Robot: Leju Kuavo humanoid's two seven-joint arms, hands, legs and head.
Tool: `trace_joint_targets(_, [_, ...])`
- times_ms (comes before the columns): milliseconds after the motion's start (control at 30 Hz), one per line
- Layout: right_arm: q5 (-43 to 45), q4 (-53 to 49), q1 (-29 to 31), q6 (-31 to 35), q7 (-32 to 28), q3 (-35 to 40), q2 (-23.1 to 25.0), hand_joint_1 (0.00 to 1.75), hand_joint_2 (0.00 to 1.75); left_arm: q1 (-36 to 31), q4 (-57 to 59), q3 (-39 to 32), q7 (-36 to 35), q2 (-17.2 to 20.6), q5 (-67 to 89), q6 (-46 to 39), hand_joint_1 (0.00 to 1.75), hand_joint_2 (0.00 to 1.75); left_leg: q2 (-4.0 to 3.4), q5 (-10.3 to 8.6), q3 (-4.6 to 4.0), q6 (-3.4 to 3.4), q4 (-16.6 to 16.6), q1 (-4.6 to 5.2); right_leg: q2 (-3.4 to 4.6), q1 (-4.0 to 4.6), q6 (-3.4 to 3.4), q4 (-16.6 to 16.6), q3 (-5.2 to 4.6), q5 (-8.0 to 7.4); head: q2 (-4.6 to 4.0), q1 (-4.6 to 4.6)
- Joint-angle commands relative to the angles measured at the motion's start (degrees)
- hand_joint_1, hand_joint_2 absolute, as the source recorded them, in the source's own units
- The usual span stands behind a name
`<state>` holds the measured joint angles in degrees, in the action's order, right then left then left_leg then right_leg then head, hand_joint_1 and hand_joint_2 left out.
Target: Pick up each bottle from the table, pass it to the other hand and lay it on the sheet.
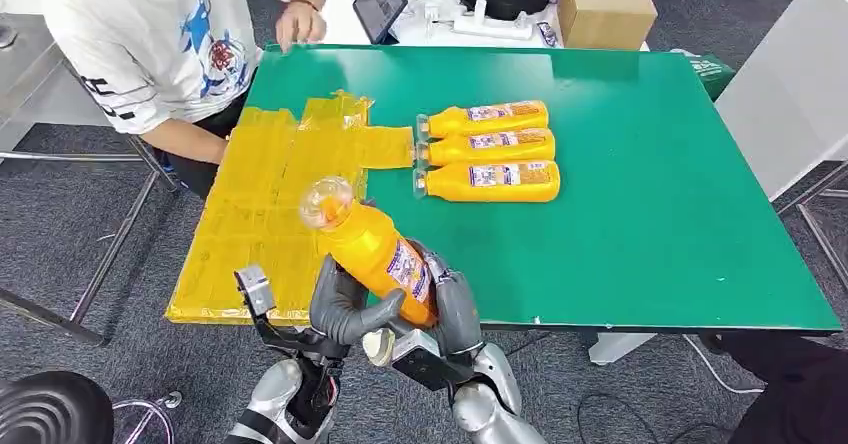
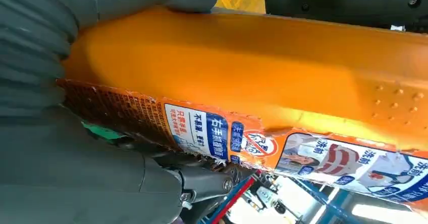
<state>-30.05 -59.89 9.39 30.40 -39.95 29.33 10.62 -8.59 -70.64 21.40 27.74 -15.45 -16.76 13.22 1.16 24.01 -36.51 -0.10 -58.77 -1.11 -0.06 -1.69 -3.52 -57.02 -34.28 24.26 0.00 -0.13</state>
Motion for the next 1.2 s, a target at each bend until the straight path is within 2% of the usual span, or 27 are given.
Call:
trace_joint_targets(33, [-2.45, 8.60, 1.98, -0.66, -0.05, 5.03, 1.27, 1.75, 1.75, -2.94, 4.65, 2.06, -0.94, 1.46, -0.17, 0.19, 0.00, 1.75, -0.19, 0.10, 0.38, 0.05, 0.09, -0.07, 0.09, 0.13, 0.23, 0.13, 0.35, 0.03, 0.00, -0.02])
trace_joint_targets(67, [-2.29, 9.57, 2.11, -0.47, -0.05, 5.74, 1.58, 1.75, 1.75, -2.96, 4.87, 2.08, -0.94, 1.46, -0.15, 0.06, 0.00, 1.75, -0.12, 0.06, 0.26, 0.03, 0.07, -0.05, 0.05, 0.09, 0.17, 0.09, 0.24, 0.02, 0.00, 0.00])
trace_joint_targets(100, [-2.45, 10.65, 2.34, 0.30, -0.05, 6.67, 1.68, 1.75, 1.75, -3.00, 5.11, 2.10, -1.15, 1.49, -0.45, 0.27, 0.00, 1.75, -0.28, 0.15, 0.57, 0.07, 0.13, -0.12, 0.13, 0.20, 0.34, 0.20, 0.54, 0.05, 0.00, -0.02])
trace_joint_targets(133, [-2.14, 11.60, 2.58, 0.09, -0.05, 7.42, 1.79, 1.75, 1.75, -2.91, 5.27, 1.95, -1.59, 1.43, -1.57, 1.04, 0.00, 1.75, -0.10, 0.04, 0.21, 0.02, 0.07, -0.05, 0.02, 0.08, 0.15, 0.09, 0.19, 0.01, 0.00, -0.02])
trace_joint_targets(233, [-3.05, 14.12, 3.13, -0.98, -0.05, 9.20, 1.88, 1.75, 1.75, -3.03, 5.50, 1.98, -1.89, 1.44, -2.81, 1.80, 0.00, 1.75, -0.16, 0.08, 0.33, 0.04, 0.08, -0.09, 0.06, 0.13, 0.20, 0.13, 0.29, 0.03, 0.00, -0.02])
trace_joint_targets(267, [-5.35, 16.91, 4.48, -7.56, 2.77, 12.25, 1.19, 1.75, 1.75, -3.20, 5.73, 2.02, -2.09, 1.41, -3.55, 2.61, 0.00, 1.75, -0.09, 0.05, 0.22, 0.04, 0.06, -0.05, 0.02, 0.08, 0.14, 0.08, 0.19, 0.03, 0.00, 0.00])
trace_joint_targets(467, [-5.95, 22.95, 5.55, -12.42, 2.13, 13.56, 1.28, 1.75, 1.75, -3.23, 5.31, 1.22, -2.34, 1.10, -5.97, 4.64, 0.00, 1.75, -0.09, 0.09, 0.32, 0.07, 0.05, -0.10, -0.03, 0.15, 0.20, 0.13, 0.31, 0.06, 0.00, -0.02])
trace_joint_targets(500, [-6.14, 23.09, 5.65, -12.82, 2.56, 13.64, 1.27, 1.75, 1.75, -3.23, 5.16, 1.15, -2.36, 1.05, -5.97, 4.51, 0.23, 1.75, -0.09, 0.05, 0.21, 0.06, 0.02, -0.10, -0.06, 0.13, 0.17, 0.10, 0.17, 0.06, 0.00, 0.00])
trace_joint_targets(533, [-6.14, 23.09, 5.65, -12.82, 2.56, 13.64, 1.27, 1.75, 1.75, -3.23, 5.16, 1.15, -2.36, 1.05, -5.97, 4.51, 0.23, 1.75, -0.09, 0.08, 0.30, 0.07, 0.04, -0.11, -0.09, 0.16, 0.22, 0.13, 0.27, 0.09, 0.00, -0.04])
trace_joint_targets(567, [-6.28, 22.96, 5.62, -12.95, 2.92, 13.62, 1.28, 1.75, 1.75, -3.16, 4.99, 1.05, -2.36, 0.97, -5.98, 4.39, 0.86, 1.75, -0.05, 0.05, 0.20, 0.05, 0.02, -0.09, -0.11, 0.12, 0.16, 0.08, 0.15, 0.08, 0.00, 0.00])
trace_joint_targets(600, [-6.32, 22.81, 5.54, -13.02, 3.13, 13.56, 1.26, 1.75, 1.75, -3.09, 4.91, 0.96, -2.35, 0.92, -5.99, 4.30, 1.69, 1.75, -0.10, 0.16, 0.50, 0.11, 0.05, -0.16, -0.12, 0.23, 0.31, 0.19, 0.49, 0.15, 0.00, -0.02])
trace_joint_targets(633, [-6.32, 22.81, 5.54, -13.02, 3.13, 13.56, 1.26, 1.75, 1.75, -3.09, 4.91, 0.96, -2.35, 0.92, -5.99, 4.30, 1.75, 1.75, -0.07, 0.03, 0.12, 0.04, 0.00, -0.08, -0.09, 0.10, 0.14, 0.06, 0.06, 0.07, 0.00, -0.04])
trace_joint_targets(867, [-6.41, 21.29, 4.72, -12.83, 4.22, 11.36, 0.75, 1.75, 1.75, -2.24, 3.13, 0.69, -2.55, 0.68, -7.06, 5.10, 1.75, 1.75, -0.04, 0.05, 0.18, 0.05, 0.01, -0.08, -0.13, 0.12, 0.17, 0.07, 0.09, 0.11, 0.00, -0.04])
trace_joint_targets(1000, [-6.08, 19.16, 4.24, -9.32, 4.22, 8.72, 0.54, 1.75, 1.75, -1.57, 1.48, 1.60, -2.01, 1.46, -5.24, 5.19, 1.75, 1.75, -0.11, 0.02, 0.09, 0.05, 0.00, -0.06, -0.04, 0.08, 0.14, 0.06, -0.04, 0.07, 0.00, -0.02])
trace_joint_targets(1100, [-5.84, 15.90, 4.48, -7.67, 5.18, 6.51, 0.37, 1.75, 1.75, -0.86, -0.39, 1.81, -0.54, 1.53, -2.02, 3.32, 1.75, 1.75, -0.11, 0.15, 0.40, 0.11, -0.01, -0.14, -0.11, 0.21, 0.29, 0.13, 0.33, 0.17, 0.00, -0.02])
trace_joint_targets(1133, [-5.74, 14.98, 4.57, -7.43, 5.53, 5.94, 0.41, 1.75, 1.75, -0.76, -0.65, 1.71, -0.65, 1.48, -1.93, 3.15, 1.75, 1.75, -0.09, 0.11, 0.22, 0.08, -0.05, -0.12, -0.09, 0.17, 0.22, 0.06, 0.14, 0.14, 0.00, -0.02])
trace_joint_targets(1167, [-5.69, 14.05, 4.56, -7.14, 5.99, 5.32, 0.54, 0.30, 1.75, -0.68, -0.89, 1.53, -0.78, 1.45, -1.81, 2.87, 1.75, 1.75, -0.14, 0.08, 0.12, 0.07, -0.07, -0.09, -0.03, 0.13, 0.19, 0.01, 0.01, 0.11, 0.00, -0.02])
trace_joint_targets(1200, [-5.63, 13.45, 4.47, -6.65, 6.30, 4.75, 0.71, 0.00, 1.75, -0.64, -0.99, 1.40, -0.85, 1.43, -1.73, 2.62, 1.75, 1.75, -0.20, 0.02, 0.01, 0.04, -0.03, -0.04, 0.06, 0.07, 0.12, 0.01, -0.14, 0.04, 0.00, -0.04])
